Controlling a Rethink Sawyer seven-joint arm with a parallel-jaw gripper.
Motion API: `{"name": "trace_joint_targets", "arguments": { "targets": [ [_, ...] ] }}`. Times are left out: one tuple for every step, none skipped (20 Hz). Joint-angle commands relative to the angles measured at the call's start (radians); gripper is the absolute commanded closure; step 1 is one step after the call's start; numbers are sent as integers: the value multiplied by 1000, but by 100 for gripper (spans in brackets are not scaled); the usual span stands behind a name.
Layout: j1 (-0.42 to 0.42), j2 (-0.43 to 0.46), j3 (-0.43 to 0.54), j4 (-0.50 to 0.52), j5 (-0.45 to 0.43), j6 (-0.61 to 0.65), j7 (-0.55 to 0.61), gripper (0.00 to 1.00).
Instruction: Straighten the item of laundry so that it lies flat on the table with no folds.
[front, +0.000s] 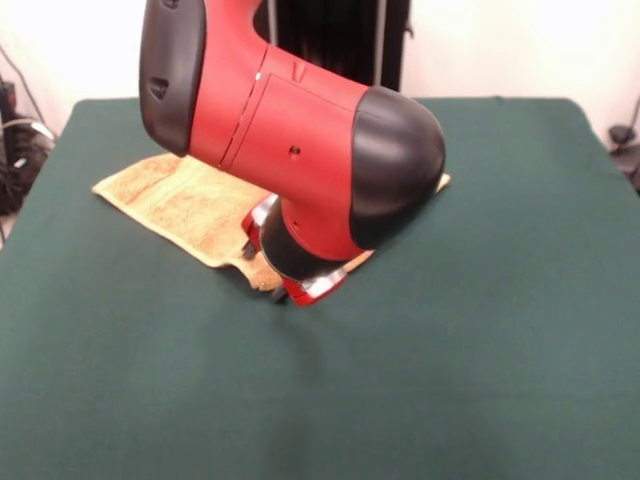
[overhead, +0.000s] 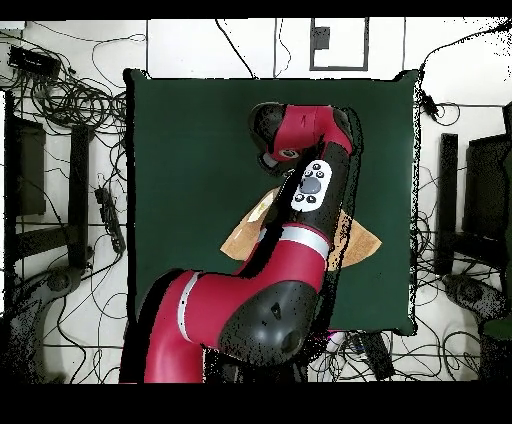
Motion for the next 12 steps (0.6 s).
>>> {"name": "trace_joint_targets", "arguments": {
  "targets": [
    [9, 59, 150, 94, 34, -123, 138, 0],
    [4, 70, 147, 78, 33, -122, 138, 0],
    [2, 76, 144, 69, 32, -118, 140, 0],
    [1, 81, 140, 62, 29, -114, 136, 0],
    [-3, 88, 138, 50, 29, -97, 131, 0],
    [-6, 94, 137, 39, 30, -80, 126, 0],
    [-10, 101, 135, 27, 30, -63, 120, 0],
    [-16, 116, 132, 3, 31, -38, 116, 0],
    [-20, 125, 126, -15, 31, -9, 111, 0],
    [-24, 137, 119, -37, 31, 22, 106, 0],
    [-26, 144, 111, -53, 30, 57, 105, 0],
    [-32, 154, 103, -78, 28, 101, 90, 0]
  ]
}}
